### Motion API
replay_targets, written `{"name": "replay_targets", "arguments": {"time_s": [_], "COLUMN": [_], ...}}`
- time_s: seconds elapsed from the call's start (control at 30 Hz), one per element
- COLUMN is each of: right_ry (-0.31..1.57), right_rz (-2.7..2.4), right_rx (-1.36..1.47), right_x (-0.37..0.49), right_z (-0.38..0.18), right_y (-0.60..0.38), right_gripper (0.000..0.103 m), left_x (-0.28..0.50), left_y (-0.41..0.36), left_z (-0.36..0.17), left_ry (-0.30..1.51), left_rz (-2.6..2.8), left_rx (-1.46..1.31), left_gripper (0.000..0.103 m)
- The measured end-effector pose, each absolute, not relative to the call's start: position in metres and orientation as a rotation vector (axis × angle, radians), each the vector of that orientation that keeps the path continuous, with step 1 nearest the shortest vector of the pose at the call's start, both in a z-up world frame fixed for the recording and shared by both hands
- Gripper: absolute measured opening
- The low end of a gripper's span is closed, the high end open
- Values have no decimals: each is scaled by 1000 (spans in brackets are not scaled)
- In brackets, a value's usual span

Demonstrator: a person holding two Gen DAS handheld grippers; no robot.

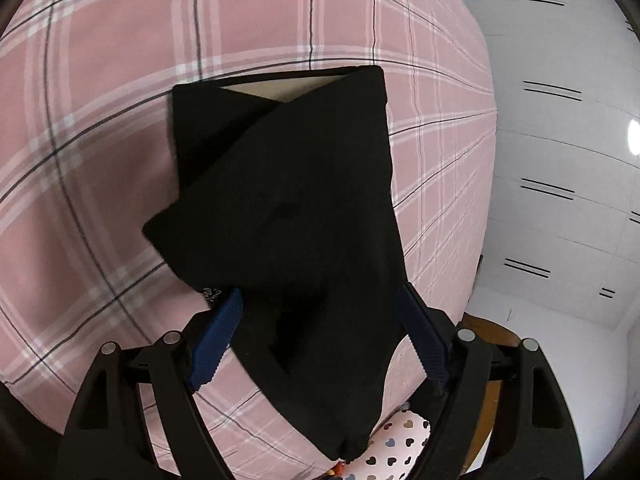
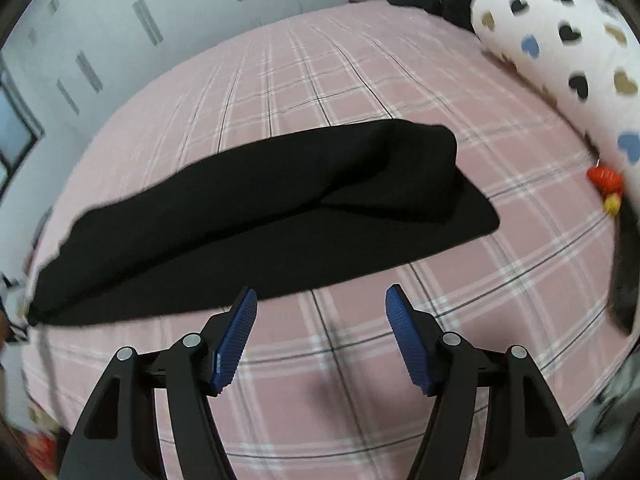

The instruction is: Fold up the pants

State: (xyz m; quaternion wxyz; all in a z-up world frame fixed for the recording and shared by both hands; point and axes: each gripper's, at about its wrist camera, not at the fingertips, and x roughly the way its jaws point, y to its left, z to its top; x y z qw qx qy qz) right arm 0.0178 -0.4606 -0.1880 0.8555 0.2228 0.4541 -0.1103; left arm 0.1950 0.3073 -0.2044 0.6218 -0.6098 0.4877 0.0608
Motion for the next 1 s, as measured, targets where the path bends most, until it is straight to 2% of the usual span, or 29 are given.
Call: {"name": "replay_targets", "arguments": {"time_s": [0.03, 0.1, 0.13, 0.17, 0.23, 0.27, 0.4, 0.53, 0.57, 0.6, 0.67, 0.77, 0.83, 0.9, 1.0], "right_ry": [951, 934, 920, 905, 890, 885, 862, 965, 968, 974, 880, 706, 690, 772, 911], "right_rz": [-242, -272, -286, -288, -306, -303, -308, -358, -375, -385, -346, -214, -200, -254, -324], "right_rx": [530, 625, 707, 769, 906, 946, 980, 971, 979, 986, 1002, 910, 784, 696, 794], "right_x": [22, 29, 35, 40, 55, 60, 92, 136, 141, 146, 150, 144, 130, 117, 91], "right_z": [-189, -191, -193, -195, -206, -208, -207, -233, -240, -242, -217, -138, -110, -127, -203], "right_y": [-472, -490, -506, -517, -540, -544, -546, -547, -550, -552, -555, -550, -540, -538, -555], "right_gripper": [77, 78, 78, 78, 78, 78, 78, 77, 54, 4, 6, 5, 5, 5, 5], "left_x": [198, 202, 204, 204, 206, 207, 209, 229, 233, 235, 242, 251, 253, 244, 229], "left_y": [306, 305, 303, 305, 305, 306, 312, 312, 312, 312, 315, 326, 328, 329, 338], "left_z": [-203, -204, -205, -206, -207, -207, -195, -189, -188, -188, -177, -128, -94, -85, -125], "left_ry": [1128, 1141, 1146, 1149, 1154, 1159, 1185, 1238, 1246, 1253, 1252, 1147, 1097, 1101, 1156], "left_rz": [134, 124, 115, 117, 98, 101, 129, 138, 138, 145, 142, 41, -17, 7, 23], "left_rx": [-1391, -1383, -1382, -1381, -1383, -1390, -1378, -1344, -1341, -1335, -1323, -1234, -1138, -996, -995], "left_gripper": [74, 65, 56, 39, 18, 14, 9, 9, 9, 8, 6, 6, 6, 6, 6]}}
